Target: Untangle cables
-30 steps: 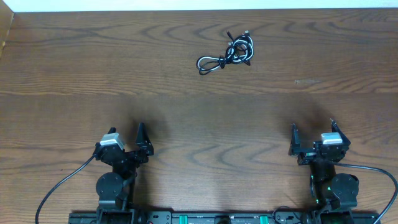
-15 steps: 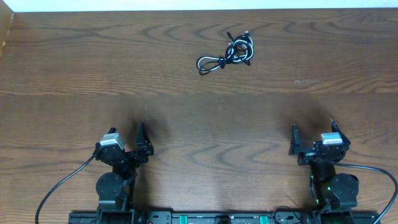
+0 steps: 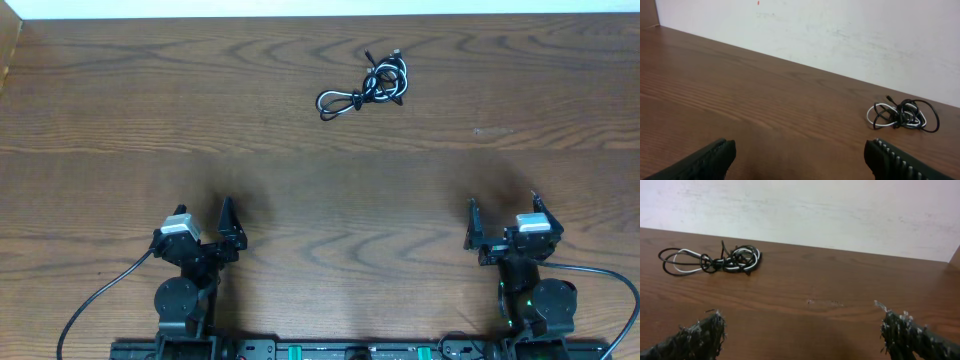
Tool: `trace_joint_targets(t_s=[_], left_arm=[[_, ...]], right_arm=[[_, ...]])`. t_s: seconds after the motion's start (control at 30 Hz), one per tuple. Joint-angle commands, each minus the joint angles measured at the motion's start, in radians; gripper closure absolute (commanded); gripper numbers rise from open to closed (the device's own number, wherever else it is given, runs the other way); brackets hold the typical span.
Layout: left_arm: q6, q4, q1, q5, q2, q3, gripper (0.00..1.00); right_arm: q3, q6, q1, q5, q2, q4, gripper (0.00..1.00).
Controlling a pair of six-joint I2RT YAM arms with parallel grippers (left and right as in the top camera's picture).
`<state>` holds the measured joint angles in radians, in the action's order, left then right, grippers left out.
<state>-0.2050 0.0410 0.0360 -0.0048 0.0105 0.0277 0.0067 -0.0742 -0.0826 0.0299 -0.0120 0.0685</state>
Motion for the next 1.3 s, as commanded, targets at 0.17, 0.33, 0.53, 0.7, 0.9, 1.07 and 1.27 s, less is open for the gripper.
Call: trace_joint_targets(t_s=[0.17, 0.33, 0.53, 0.7, 0.9, 1.07, 1.27], left_arm=[[0.012, 0.03, 0.005, -0.005, -0.003, -0.024, 0.13], [0.013, 0.03, 0.005, -0.006, -0.002, -0.024, 0.13], [0.013, -0.009, 0.005, -0.006, -0.002, -0.024, 0.13], [0.014, -0.011, 0.005, -0.004, 0.0, -0.024, 0.13], [0.014, 0.042, 0.005, -0.002, 0.0, 0.017, 0.13], [0.014, 0.064, 0.005, -0.002, 0.037, 0.048, 0.13], [0.015, 0.088, 0.005, -0.002, 0.199, 0.131, 0.13]], right_arm=[[-0.002, -0.013, 0.003, 0.001, 0.005, 0.003, 0.01], [-0.002, -0.013, 0.003, 0.001, 0.005, 0.003, 0.01], [-0.002, -0.013, 0.003, 0.001, 0.005, 0.003, 0.01], [-0.002, -0.013, 0.003, 0.001, 0.005, 0.003, 0.01], [-0.002, -0.013, 0.003, 0.001, 0.005, 0.003, 0.01], [-0.002, -0.013, 0.003, 0.001, 0.005, 0.003, 0.01], [-0.002, -0.013, 0.003, 0.001, 0.005, 0.003, 0.01]])
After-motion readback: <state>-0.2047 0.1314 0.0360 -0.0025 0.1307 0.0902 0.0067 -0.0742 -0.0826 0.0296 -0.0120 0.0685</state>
